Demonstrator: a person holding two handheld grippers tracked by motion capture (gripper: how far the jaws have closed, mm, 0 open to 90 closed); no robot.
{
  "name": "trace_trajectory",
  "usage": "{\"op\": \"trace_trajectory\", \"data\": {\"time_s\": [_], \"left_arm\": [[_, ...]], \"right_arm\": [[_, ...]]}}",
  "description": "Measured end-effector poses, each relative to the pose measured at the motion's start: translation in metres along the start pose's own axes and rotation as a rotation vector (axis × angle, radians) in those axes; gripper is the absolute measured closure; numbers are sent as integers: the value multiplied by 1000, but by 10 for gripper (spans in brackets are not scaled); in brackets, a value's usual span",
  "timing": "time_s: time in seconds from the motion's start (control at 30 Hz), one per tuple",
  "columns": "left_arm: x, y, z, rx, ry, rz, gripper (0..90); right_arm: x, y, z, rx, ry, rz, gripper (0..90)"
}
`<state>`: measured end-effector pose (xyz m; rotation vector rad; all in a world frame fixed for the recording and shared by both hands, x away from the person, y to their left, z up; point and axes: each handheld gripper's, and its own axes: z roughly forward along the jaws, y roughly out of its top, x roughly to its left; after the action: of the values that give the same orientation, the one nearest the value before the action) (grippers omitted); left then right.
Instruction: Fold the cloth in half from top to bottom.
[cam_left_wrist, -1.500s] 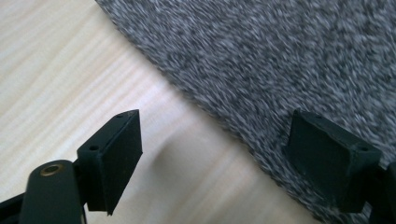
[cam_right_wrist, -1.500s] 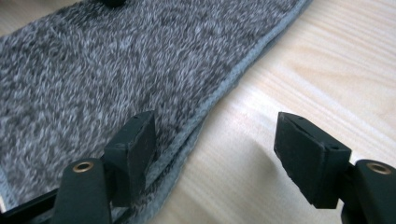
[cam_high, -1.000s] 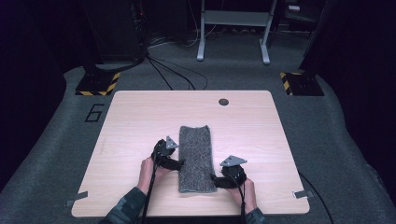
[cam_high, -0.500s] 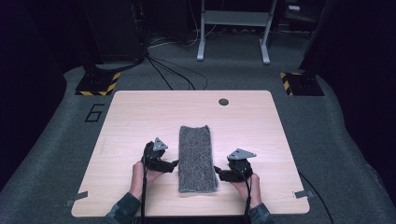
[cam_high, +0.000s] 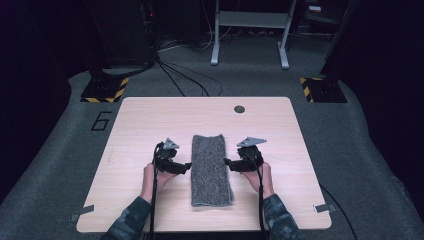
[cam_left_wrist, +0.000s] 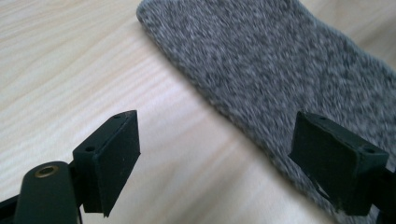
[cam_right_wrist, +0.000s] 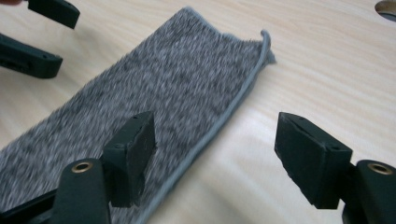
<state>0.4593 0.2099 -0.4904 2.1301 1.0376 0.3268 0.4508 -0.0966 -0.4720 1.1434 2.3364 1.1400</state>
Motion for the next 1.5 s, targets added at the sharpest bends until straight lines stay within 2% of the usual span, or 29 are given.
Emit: {"op": "trace_trajectory", "data": {"time_s": [0.07, 0.1, 0.17, 0.2, 0.3, 0.33, 0.5, 0.53, 0.57, 0.6, 0.63, 0.67, 0.7, 0.9, 1.13, 1.33, 1.37, 1.4, 1.5], "left_arm": [[9, 9, 8, -1, 2, -15, 157], [9, 9, 8, -1, 2, -15, 154], [21, 18, 16, 2, -5, -42, 159], [21, 18, 16, 2, -5, -42, 153], [31, 27, 26, 2, -4, -68, 157], [36, 33, 33, 5, -3, -80, 158], [43, 45, 48, 26, 5, -84, 169], [44, 48, 51, 28, 6, -88, 177], [45, 52, 57, 30, 20, -86, 186], [45, 52, 57, 30, 20, -86, 187], [47, 54, 61, 40, 2, -100, 187], [48, 56, 66, 35, 15, -107, 200], [49, 57, 68, 47, 17, -91, 216], [51, 60, 77, 59, 26, -103, 278], [51, 62, 83, 62, 23, -102, 379], [46, 63, 84, 70, 15, -71, 523], [45, 64, 84, 72, 7, -63, 539], [45, 64, 84, 72, 7, -63, 564], [39, 63, 85, 72, 11, -31, 637]], "right_arm": [[-7, 12, 13, 12, 5, -6, 288], [-7, 12, 13, 12, 5, -6, 288], [-13, 24, 27, 40, 4, 2, 288], [-13, 24, 27, 40, 4, 2, 288], [-21, 36, 43, 62, 1, 10, 293], [-24, 40, 47, 62, 5, 8, 295], [-30, 51, 64, 89, -12, 3, 299], [-33, 55, 72, 97, -16, 10, 310], [-34, 57, 75, 108, -15, 15, 311], [-34, 57, 75, 108, -15, 15, 311], [-35, 58, 78, 114, -9, 29, 314], [-39, 60, 86, 125, -16, 24, 330], [-40, 61, 90, 126, -9, 38, 332], [-45, 64, 107, 160, -15, 50, 399], [-45, 60, 113, 173, -31, 50, 473], [-41, 56, 117, 182, -44, 36, 561], [-40, 54, 116, 170, -43, 26, 597], [-40, 54, 116, 170, -43, 26, 597], [-35, 54, 117, 173, -40, 3, 733]]}}
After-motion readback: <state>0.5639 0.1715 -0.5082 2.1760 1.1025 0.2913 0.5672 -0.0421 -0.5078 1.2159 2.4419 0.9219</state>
